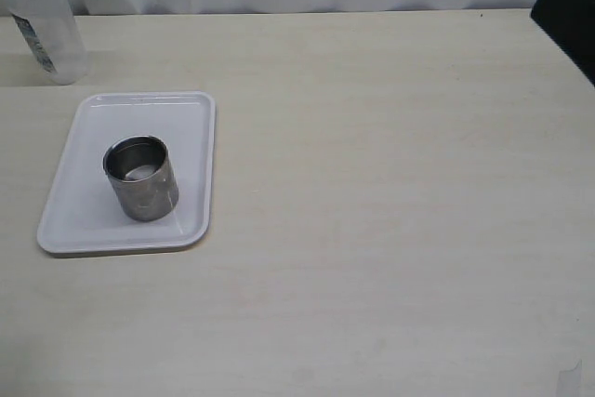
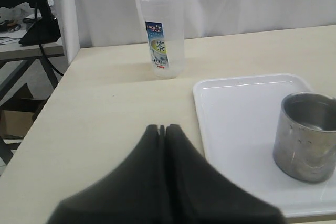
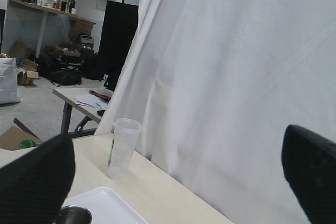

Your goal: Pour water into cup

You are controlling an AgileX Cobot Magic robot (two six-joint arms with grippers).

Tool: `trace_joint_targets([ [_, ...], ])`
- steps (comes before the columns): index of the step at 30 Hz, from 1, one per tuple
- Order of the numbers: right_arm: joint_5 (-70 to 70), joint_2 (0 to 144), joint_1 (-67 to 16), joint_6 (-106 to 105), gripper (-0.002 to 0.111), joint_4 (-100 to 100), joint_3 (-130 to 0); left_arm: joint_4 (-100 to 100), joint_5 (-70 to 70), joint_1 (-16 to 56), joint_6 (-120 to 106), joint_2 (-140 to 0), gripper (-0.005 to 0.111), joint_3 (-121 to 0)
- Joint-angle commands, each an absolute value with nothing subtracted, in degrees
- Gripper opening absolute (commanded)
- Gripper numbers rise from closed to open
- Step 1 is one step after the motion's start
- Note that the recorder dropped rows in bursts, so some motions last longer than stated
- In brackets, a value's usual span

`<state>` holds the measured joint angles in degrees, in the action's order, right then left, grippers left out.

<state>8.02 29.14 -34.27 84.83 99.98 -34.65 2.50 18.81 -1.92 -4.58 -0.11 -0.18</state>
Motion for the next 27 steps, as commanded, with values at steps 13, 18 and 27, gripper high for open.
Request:
trace_joint_targets([
  [13, 7.64, 28.9, -33.99, 84.8, 0.11, 99.95, -34.46, 2.68, 17.6, -1.6, -4.44, 0.0, 0.0, 0.0],
  [18, 7.64, 28.9, -33.99, 84.8, 0.11, 99.95, -34.46, 2.68, 17.6, -1.6, -4.44, 0.0, 0.0, 0.0],
  [27, -0.58, 28.9, -33.99, 82.27, 0.11, 88.98, -34.46, 2.56, 17.6, -1.6, -4.44, 0.0, 0.0, 0.0],
])
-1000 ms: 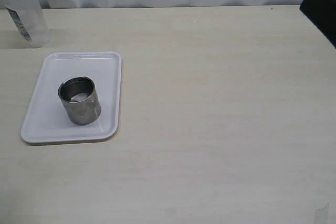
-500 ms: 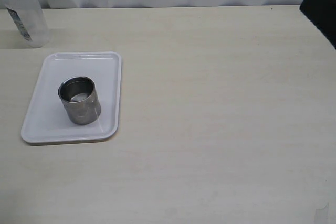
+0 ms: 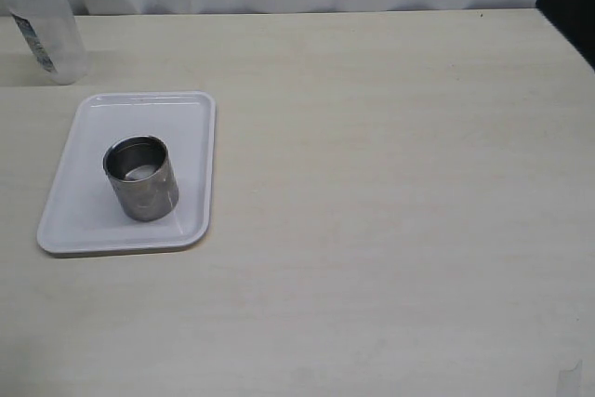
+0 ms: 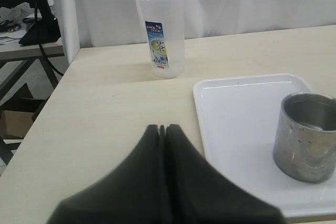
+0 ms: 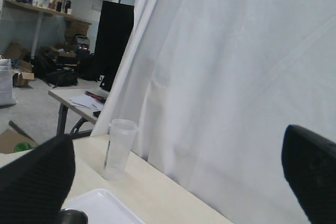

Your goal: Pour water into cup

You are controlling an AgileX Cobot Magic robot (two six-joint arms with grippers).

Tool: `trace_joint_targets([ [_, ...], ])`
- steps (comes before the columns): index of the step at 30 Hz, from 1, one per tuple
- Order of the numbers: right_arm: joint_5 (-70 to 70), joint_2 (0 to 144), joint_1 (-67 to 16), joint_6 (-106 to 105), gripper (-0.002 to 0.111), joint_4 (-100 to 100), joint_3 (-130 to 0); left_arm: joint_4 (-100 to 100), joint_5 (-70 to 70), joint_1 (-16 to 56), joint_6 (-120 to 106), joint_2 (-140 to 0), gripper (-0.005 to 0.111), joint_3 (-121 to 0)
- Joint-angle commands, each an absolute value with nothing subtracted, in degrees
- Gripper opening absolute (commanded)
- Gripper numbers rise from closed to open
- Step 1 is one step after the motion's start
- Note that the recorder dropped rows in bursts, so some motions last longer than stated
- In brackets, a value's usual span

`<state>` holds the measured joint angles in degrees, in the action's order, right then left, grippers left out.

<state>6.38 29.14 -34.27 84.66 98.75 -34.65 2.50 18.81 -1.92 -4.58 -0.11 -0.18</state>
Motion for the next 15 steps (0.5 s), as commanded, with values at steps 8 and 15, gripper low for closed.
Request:
trace_joint_targets([
  [8, -10.09, 26.49, -33.99, 65.59, 0.11, 68.19, -29.29, 2.56, 17.6, -1.6, -4.44, 0.0, 0.0, 0.0],
  [15, -5.02, 19.7, -33.99, 40.27, 0.11, 52.26, -18.73, 2.56, 17.6, -1.6, -4.44, 0.0, 0.0, 0.0],
])
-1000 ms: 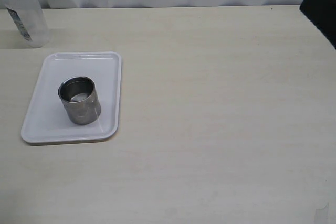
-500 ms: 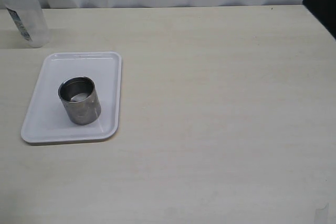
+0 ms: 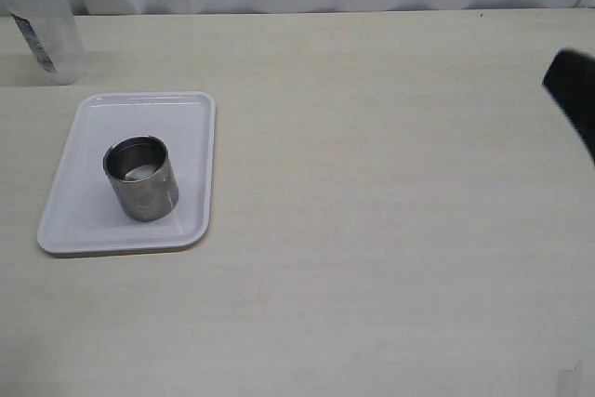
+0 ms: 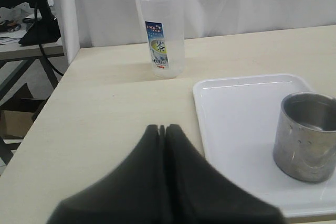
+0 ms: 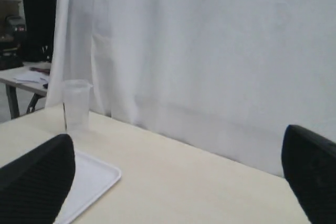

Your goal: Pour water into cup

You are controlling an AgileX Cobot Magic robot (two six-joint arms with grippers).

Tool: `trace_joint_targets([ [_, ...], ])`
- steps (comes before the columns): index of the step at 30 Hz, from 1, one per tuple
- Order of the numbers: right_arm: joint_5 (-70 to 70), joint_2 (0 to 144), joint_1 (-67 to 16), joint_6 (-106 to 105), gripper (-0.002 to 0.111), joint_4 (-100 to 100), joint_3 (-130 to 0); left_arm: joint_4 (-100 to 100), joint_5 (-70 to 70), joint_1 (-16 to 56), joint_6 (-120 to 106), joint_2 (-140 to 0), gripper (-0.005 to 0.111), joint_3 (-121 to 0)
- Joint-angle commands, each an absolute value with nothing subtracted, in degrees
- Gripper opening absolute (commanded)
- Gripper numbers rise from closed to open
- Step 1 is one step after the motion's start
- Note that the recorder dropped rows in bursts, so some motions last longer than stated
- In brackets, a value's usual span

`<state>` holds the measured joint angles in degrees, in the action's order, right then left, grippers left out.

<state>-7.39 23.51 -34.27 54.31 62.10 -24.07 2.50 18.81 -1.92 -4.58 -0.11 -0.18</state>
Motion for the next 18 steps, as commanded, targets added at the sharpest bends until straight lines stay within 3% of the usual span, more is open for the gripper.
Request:
trace_joint_targets([
  [1, -4.32, 18.79, -33.99, 37.74, 0.11, 50.56, -17.5, 2.56, 17.6, -1.6, -4.44, 0.0, 0.0, 0.0],
  [6, 0.0, 11.21, -33.99, 20.89, 0.11, 38.66, -10.28, 2.56, 17.6, -1.6, -4.44, 0.0, 0.0, 0.0],
  [12, 10.2, 0.0, -33.99, -10.33, 0.11, 5.4, -3.29, 2.56, 17.6, -1.6, -4.44, 0.0, 0.0, 0.0],
  [18, 16.35, 0.0, -26.32, -8.98, 0.11, 4.73, 0.0, 2.55, 17.71, -1.6, -4.44, 0.0, 0.0, 0.0],
])
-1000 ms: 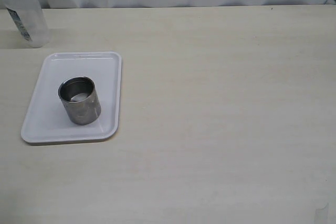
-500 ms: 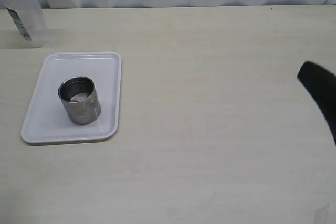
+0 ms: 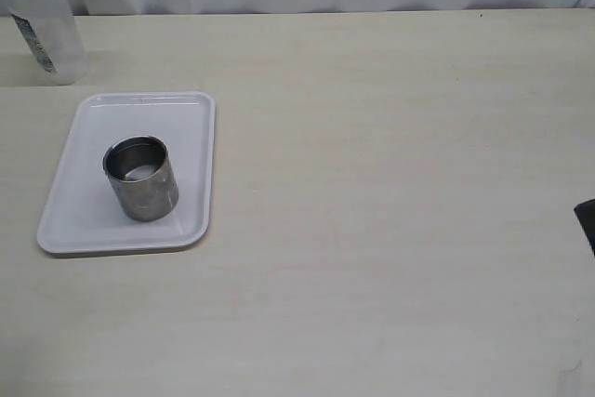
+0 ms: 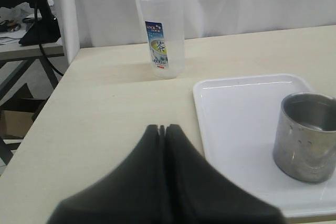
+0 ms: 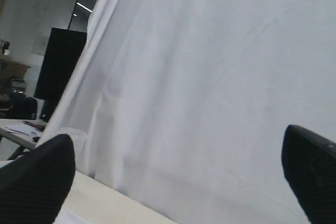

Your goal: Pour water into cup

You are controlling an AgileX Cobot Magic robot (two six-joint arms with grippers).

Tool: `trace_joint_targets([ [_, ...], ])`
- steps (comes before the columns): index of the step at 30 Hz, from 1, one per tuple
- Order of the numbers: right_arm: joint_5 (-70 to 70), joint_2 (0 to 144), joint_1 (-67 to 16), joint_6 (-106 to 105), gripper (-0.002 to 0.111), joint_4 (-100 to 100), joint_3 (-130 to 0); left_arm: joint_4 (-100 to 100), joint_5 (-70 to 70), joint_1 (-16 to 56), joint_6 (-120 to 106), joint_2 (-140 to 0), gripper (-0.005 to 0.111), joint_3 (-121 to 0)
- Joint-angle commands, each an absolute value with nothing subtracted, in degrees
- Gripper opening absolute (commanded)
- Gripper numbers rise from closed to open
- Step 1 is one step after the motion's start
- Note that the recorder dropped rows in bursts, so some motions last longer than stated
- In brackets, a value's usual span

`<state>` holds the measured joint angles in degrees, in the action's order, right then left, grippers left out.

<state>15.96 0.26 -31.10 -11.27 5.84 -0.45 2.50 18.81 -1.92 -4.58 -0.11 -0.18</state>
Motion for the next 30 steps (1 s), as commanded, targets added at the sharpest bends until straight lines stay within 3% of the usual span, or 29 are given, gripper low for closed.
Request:
trace_joint_targets([
  [1, 15.53, 0.0, -24.07, -6.85, 0.11, 4.73, 0.0, 2.55, 17.71, -1.6, -4.44, 0.0, 0.0, 0.0],
  [5, 12.15, 0.0, -14.42, -3.76, 0.11, 4.73, 0.0, 2.55, 17.71, -1.6, -4.44, 0.0, 0.0, 0.0],
  [13, 5.2, 0.0, -3.89, -3.68, 0.11, 1.94, 0.0, 2.55, 17.71, -1.6, -4.44, 0.0, 0.0, 0.0],
  [30, -9.09, 0.0, -2.71, -3.68, 0.11, 3.49, 0.0, 2.55, 17.71, -1.6, -4.44, 0.0, 0.0, 0.0],
])
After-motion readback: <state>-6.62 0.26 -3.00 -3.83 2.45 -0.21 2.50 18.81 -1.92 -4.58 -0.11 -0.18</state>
